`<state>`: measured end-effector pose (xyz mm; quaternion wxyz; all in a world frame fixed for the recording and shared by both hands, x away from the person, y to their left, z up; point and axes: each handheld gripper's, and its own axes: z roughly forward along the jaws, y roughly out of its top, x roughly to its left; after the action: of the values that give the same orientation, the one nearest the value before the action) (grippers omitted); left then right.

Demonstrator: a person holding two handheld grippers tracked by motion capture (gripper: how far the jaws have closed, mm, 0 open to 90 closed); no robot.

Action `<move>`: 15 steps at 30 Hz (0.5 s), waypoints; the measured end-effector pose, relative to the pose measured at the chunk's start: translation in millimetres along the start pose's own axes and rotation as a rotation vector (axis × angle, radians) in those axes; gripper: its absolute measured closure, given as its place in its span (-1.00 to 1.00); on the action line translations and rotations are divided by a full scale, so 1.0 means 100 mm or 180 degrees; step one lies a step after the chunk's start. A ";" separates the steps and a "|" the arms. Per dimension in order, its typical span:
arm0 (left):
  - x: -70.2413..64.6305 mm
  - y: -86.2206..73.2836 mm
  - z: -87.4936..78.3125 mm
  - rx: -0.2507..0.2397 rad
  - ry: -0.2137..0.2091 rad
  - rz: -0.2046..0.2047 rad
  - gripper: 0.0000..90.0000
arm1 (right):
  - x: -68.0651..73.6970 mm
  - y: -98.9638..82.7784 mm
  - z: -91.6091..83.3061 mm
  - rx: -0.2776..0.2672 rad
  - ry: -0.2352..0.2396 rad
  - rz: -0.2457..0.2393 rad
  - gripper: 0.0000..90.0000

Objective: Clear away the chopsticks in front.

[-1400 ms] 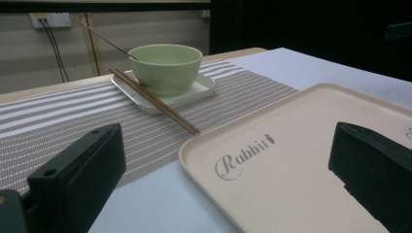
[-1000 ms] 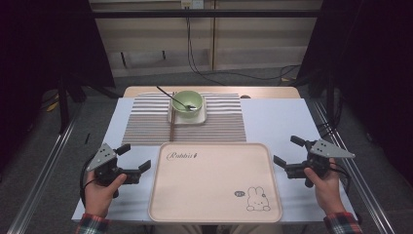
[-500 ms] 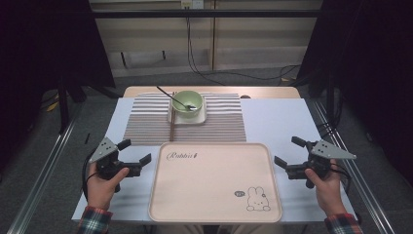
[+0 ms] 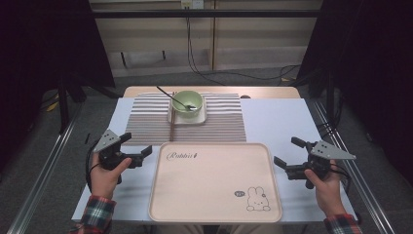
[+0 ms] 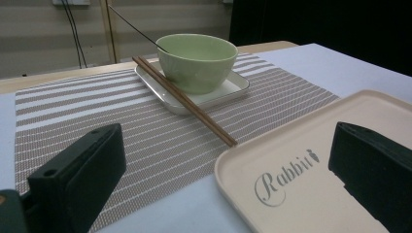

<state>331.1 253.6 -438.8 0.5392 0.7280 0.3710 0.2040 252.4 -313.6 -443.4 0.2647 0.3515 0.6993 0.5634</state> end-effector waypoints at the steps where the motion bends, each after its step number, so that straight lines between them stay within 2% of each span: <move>1: 0.00 0.01 0.02 0.0004 0.0008 0.0019 -1.00 | 0.00 0.00 0.00 0.0003 0.0012 0.0008 -0.99; 7: 0.02 0.10 0.18 0.0012 0.0001 -0.0013 -1.00 | 0.00 0.00 -0.01 0.0020 -0.0009 0.0002 -0.99; 15: 0.05 0.18 0.38 0.0130 0.0014 0.0025 -1.00 | 0.00 0.00 -0.02 0.0041 -0.0007 -0.0026 -0.98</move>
<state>366.4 230.3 -435.4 0.5226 0.7399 0.3735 0.2001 250.8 -314.5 -443.0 0.2654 0.3509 0.7040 0.5575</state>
